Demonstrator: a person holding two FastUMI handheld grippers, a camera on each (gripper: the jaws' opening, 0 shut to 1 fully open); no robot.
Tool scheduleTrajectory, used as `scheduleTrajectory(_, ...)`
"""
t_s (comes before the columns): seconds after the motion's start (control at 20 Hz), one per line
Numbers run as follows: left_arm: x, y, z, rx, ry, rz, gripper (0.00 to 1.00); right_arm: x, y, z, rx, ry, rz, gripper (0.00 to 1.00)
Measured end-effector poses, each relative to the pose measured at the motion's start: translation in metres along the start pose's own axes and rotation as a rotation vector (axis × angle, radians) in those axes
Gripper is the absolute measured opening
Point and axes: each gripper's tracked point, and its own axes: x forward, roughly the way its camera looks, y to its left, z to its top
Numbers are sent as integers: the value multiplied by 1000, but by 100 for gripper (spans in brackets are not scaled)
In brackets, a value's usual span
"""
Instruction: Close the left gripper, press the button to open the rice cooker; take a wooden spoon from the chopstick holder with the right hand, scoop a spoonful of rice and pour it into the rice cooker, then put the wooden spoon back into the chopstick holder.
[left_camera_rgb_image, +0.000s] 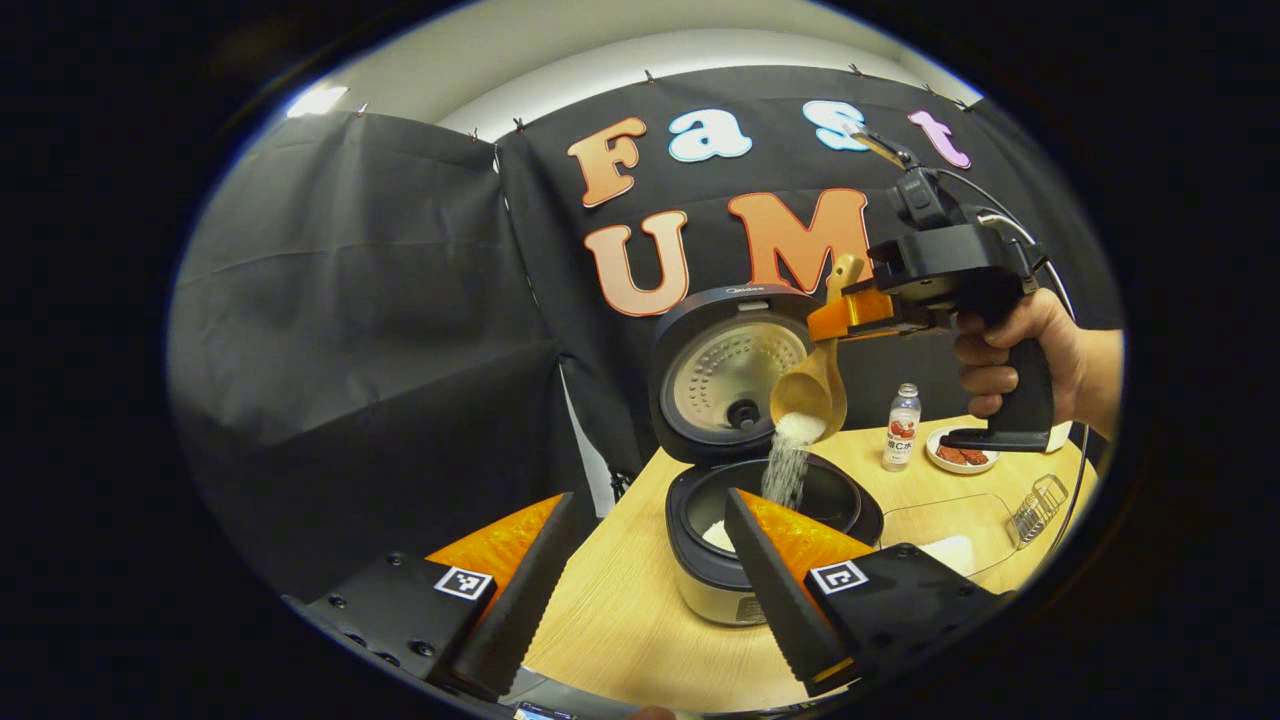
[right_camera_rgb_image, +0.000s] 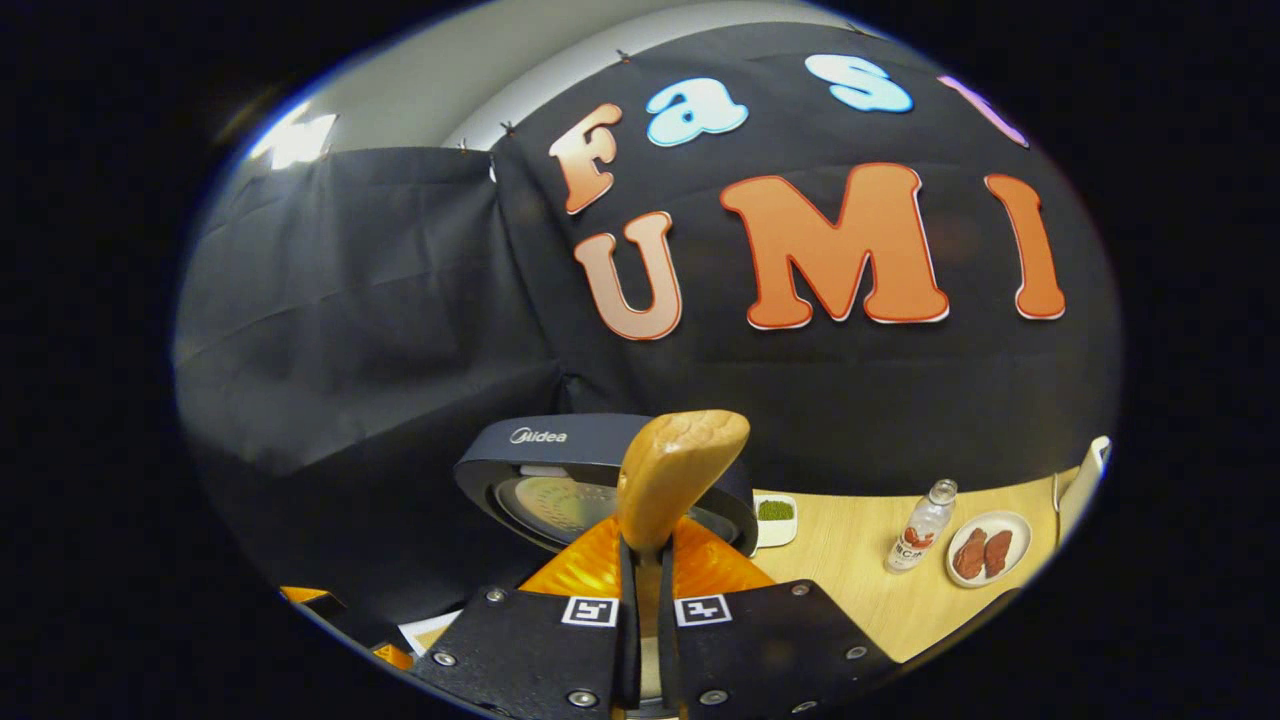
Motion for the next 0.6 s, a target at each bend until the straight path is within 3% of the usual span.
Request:
scheduleTrajectory(0.1,-2,-1,1,4,-2,2,92,-2,7,5,-75,-24,15,6)
scheduleTrajectory(0.15,-3,-1,1,6,-4,3,100,-3,9,9,-119,-40,18,6)
scheduleTrajectory(0.6,-9,-2,-8,2,21,20,100,-14,37,14,-417,-117,55,6)
